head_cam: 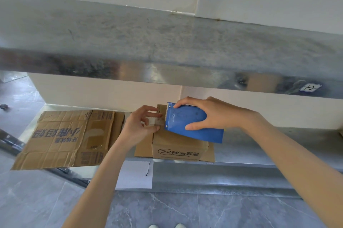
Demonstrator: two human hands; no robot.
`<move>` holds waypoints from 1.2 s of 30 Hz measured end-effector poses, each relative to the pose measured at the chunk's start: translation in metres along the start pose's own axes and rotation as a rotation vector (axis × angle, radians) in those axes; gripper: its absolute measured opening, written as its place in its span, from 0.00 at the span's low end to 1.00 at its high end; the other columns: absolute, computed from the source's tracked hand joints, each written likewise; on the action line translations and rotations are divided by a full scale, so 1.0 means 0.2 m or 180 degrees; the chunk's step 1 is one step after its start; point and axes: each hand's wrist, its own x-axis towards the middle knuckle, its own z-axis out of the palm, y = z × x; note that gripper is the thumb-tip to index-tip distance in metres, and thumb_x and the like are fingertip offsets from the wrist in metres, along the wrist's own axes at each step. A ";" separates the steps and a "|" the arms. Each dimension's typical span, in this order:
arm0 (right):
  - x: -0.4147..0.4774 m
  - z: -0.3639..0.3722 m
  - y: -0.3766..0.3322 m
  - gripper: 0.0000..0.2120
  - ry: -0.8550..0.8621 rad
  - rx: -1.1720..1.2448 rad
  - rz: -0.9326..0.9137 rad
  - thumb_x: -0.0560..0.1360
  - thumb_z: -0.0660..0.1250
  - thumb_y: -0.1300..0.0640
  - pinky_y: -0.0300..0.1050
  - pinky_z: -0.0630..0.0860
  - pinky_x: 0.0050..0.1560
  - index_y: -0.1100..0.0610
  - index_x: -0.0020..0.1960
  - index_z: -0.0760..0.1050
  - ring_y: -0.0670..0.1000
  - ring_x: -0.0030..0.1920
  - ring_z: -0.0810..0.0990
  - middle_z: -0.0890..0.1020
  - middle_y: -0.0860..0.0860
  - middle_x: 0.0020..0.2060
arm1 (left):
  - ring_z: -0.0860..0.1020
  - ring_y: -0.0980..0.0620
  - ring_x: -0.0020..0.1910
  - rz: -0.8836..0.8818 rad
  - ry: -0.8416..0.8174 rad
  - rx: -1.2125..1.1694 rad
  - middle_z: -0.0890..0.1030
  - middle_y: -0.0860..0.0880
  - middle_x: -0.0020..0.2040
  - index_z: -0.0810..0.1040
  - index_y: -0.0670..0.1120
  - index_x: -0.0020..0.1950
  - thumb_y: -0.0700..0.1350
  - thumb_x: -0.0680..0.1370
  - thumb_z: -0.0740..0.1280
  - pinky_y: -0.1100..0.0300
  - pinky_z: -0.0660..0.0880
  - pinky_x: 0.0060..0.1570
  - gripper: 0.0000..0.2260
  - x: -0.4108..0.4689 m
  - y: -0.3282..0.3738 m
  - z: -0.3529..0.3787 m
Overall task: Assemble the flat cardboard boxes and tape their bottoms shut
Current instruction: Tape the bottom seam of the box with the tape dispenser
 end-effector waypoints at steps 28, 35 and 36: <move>0.15 0.00 0.00 0.21 -0.0158 0.0031 0.0214 0.72 0.72 0.40 0.32 0.68 0.41 0.26 0.62 0.72 0.23 0.47 0.71 0.67 0.12 0.45 | 0.81 0.50 0.39 -0.0643 0.0365 -0.0746 0.83 0.43 0.40 0.80 0.40 0.56 0.29 0.71 0.73 0.57 0.75 0.46 0.16 0.04 0.01 0.01; 0.16 0.00 0.01 0.21 -0.0210 0.0058 0.0221 0.72 0.72 0.39 0.32 0.69 0.43 0.25 0.61 0.71 0.24 0.49 0.72 0.68 0.13 0.46 | 0.79 0.60 0.34 -0.1089 0.0234 -0.0894 0.83 0.50 0.38 0.80 0.44 0.57 0.34 0.74 0.72 0.68 0.71 0.30 0.13 0.10 -0.03 -0.01; 0.16 -0.01 0.01 0.21 -0.0215 0.0057 0.0214 0.72 0.72 0.39 0.32 0.69 0.43 0.24 0.61 0.71 0.24 0.49 0.71 0.68 0.13 0.46 | 0.79 0.60 0.34 -0.1143 0.0258 -0.0918 0.82 0.51 0.38 0.80 0.44 0.57 0.34 0.74 0.72 0.67 0.70 0.31 0.12 0.10 -0.04 0.00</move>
